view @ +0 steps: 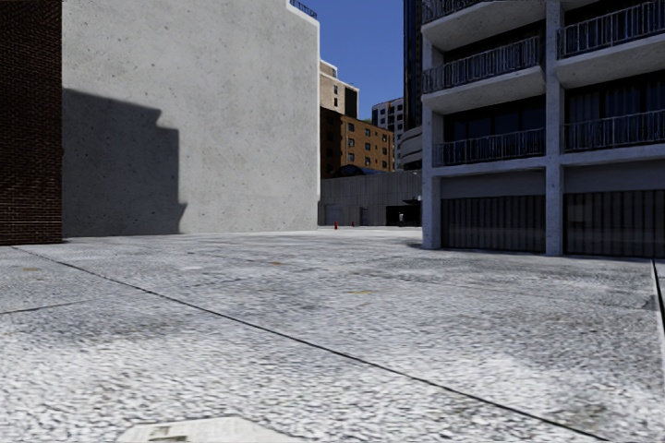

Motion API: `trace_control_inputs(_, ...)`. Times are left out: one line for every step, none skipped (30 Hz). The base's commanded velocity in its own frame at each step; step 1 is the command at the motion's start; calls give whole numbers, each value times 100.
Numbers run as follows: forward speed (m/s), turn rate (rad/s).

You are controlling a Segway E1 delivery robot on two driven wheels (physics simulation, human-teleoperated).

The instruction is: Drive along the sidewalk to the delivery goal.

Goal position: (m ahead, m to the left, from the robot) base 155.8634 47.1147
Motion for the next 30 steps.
trace_control_inputs(200,0)
trace_control_inputs(200,0)
trace_control_inputs(200,0)
trace_control_inputs(200,0)
trace_control_inputs(200,0)
trace_control_inputs(200,0)
trace_control_inputs(200,0)
trace_control_inputs(200,0)
trace_control_inputs(200,0)
trace_control_inputs(200,0)
trace_control_inputs(200,0)
trace_control_inputs(200,0)
trace_control_inputs(200,0)
trace_control_inputs(200,0)
trace_control_inputs(200,0)
trace_control_inputs(200,0)
trace_control_inputs(200,0)
trace_control_inputs(200,0)
trace_control_inputs(200,0)
trace_control_inputs(200,0)
trace_control_inputs(200,0)
trace_control_inputs(200,0)
trace_control_inputs(200,0)
trace_control_inputs(200,0)
trace_control_inputs(200,0)
trace_control_inputs(200,0)
trace_control_inputs(200,0)
trace_control_inputs(200,0)
trace_control_inputs(200,0)
trace_control_inputs(200,0)
